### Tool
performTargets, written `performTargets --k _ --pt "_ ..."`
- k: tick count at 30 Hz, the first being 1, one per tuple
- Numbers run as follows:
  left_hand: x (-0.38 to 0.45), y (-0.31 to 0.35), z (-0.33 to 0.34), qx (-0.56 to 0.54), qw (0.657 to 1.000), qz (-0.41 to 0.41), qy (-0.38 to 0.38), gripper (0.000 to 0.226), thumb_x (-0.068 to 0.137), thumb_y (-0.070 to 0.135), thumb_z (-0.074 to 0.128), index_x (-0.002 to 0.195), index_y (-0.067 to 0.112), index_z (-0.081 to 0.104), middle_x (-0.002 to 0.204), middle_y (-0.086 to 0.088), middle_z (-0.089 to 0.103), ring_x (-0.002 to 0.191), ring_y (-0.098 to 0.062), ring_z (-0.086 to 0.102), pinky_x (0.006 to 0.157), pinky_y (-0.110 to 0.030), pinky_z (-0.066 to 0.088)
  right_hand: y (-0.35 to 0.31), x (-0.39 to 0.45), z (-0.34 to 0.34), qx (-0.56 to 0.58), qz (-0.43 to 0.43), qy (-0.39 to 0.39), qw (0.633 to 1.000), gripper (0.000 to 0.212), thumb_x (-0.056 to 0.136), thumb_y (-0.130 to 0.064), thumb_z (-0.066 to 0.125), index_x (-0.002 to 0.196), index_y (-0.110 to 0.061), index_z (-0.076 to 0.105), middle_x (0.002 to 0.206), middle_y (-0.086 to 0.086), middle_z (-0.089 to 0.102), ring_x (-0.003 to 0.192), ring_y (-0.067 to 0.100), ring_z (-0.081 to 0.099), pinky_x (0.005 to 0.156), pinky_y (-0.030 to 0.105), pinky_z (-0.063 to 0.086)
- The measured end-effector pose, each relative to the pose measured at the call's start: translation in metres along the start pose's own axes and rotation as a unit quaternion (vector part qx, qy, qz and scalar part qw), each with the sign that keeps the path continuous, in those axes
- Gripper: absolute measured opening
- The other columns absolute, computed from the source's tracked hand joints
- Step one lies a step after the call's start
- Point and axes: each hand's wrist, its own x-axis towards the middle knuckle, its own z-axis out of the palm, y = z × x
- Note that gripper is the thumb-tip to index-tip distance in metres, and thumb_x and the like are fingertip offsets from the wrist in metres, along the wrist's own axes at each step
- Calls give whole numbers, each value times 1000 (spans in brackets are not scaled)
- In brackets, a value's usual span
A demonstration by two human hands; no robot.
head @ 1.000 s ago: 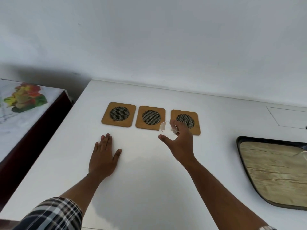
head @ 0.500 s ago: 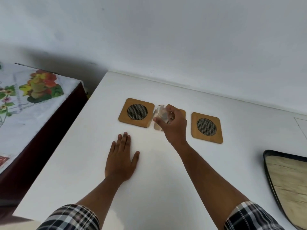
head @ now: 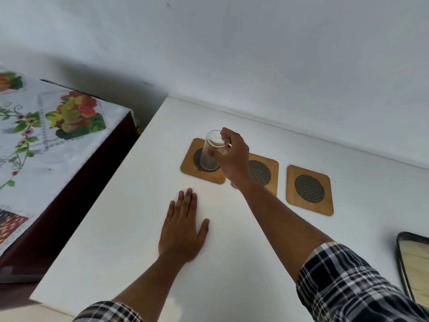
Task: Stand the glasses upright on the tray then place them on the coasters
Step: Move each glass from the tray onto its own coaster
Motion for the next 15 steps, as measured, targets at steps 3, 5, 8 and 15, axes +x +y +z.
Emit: performTargets --k 3,5,8,15 --pt "0 0 -1 5 1000 -2 -6 78 99 58 23 160 16 -1 169 0 -5 154 -15 -13 126 -42 8 -2 4 5 -15 -1 -10 1000 84 66 -25 97 138 -7 58 134 8 66 125 17 61 108 38 50" --pt "0 1 -1 2 1000 -5 -9 78 99 59 22 160 17 -2 169 1 -6 154 -15 -13 126 -41 7 -2 5 8 -25 -7 -8 1000 84 65 -26 96 138 -8 58 133 7 66 124 17 61 107 38 50" --pt "0 1 -2 1 1000 -7 -10 77 99 59 21 160 18 -2 169 2 -7 154 -14 -14 126 -41 7 0 6 10 -27 -10 -7 1000 83 65 -26 96 138 -9 58 133 6 66 123 17 62 106 40 50" --pt "-1 1 -2 1 1000 -6 -8 77 99 58 23 160 18 0 169 1 -5 154 -14 -12 126 -42 8 -1 6 14 -33 -19 -14 999 84 65 -27 96 138 -12 57 133 4 65 123 15 61 105 37 51"
